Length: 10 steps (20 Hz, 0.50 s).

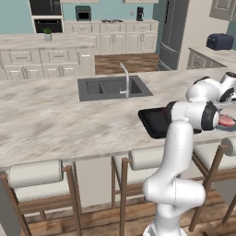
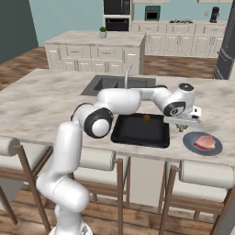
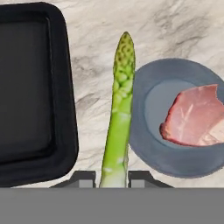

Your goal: Create a steak meal by picking up the steak and asparagus from the tray and placing them on the plate. Leave the strawberry on the tray.

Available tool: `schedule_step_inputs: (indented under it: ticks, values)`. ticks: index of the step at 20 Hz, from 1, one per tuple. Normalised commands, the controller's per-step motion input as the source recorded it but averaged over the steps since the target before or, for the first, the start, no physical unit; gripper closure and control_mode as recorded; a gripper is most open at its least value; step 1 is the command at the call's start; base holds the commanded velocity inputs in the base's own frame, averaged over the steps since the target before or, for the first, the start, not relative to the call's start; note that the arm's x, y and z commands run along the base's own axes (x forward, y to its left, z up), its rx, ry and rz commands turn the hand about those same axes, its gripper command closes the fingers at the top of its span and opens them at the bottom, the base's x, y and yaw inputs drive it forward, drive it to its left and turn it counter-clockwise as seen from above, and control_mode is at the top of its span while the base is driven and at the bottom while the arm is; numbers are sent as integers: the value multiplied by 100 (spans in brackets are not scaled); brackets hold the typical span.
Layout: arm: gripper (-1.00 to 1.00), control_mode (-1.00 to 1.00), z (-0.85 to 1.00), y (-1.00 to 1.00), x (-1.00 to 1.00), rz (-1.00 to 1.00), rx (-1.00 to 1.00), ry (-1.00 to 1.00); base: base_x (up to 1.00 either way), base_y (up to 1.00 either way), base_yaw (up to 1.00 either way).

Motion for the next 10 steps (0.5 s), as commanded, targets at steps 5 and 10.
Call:
schedule_step_inputs:
  ticks: [5,10]
  values:
    - [100,-100,-35,-46,0,1,0,0,0,0,0]
    - [100,-100,-30,-21,9,6,0,0,0,0,0]
